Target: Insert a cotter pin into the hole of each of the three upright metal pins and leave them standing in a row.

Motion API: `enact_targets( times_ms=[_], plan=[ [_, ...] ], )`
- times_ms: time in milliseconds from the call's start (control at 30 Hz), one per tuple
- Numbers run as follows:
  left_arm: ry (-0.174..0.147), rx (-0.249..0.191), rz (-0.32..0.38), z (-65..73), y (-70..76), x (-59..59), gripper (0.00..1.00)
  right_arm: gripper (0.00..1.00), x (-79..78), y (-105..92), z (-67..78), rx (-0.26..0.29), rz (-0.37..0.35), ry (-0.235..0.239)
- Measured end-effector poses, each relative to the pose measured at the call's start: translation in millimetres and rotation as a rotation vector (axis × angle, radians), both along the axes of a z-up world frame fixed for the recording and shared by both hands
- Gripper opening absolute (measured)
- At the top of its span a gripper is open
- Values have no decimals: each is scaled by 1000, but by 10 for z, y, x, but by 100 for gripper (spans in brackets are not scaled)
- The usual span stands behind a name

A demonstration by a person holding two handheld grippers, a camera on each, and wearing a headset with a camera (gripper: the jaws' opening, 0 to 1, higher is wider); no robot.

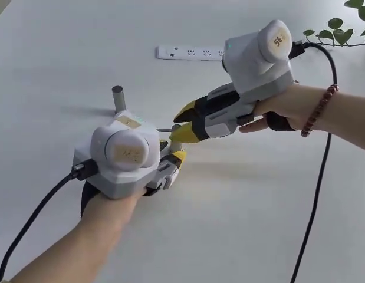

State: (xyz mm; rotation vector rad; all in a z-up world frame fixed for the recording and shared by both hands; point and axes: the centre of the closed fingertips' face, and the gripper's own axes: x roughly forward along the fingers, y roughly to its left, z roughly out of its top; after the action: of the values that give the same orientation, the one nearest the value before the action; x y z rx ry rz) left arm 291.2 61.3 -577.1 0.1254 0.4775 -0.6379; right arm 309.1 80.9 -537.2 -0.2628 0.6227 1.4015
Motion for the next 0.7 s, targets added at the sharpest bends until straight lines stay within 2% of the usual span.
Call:
enact_targets(
  times_ms=[67,233,367,433,567,700],
  plan=[
    [0,-8,2,30,5,-23,22,27,-2,32,89,30,-24,17],
    [9,-9,-7,57,46,-119,27,32,123,97,163,32,-57,5],
    [-4,24,-40,70,134,-248,29,33,197,184,225,61,-82,7],
    [-8,20,-44,94,187,-293,31,33,216,222,250,70,-89,1],
    [-9,-5,-44,160,261,-359,36,34,299,305,235,65,-98,-7],
    [0,-23,-35,195,337,-408,40,34,365,358,174,31,-113,-48]
  ],
)
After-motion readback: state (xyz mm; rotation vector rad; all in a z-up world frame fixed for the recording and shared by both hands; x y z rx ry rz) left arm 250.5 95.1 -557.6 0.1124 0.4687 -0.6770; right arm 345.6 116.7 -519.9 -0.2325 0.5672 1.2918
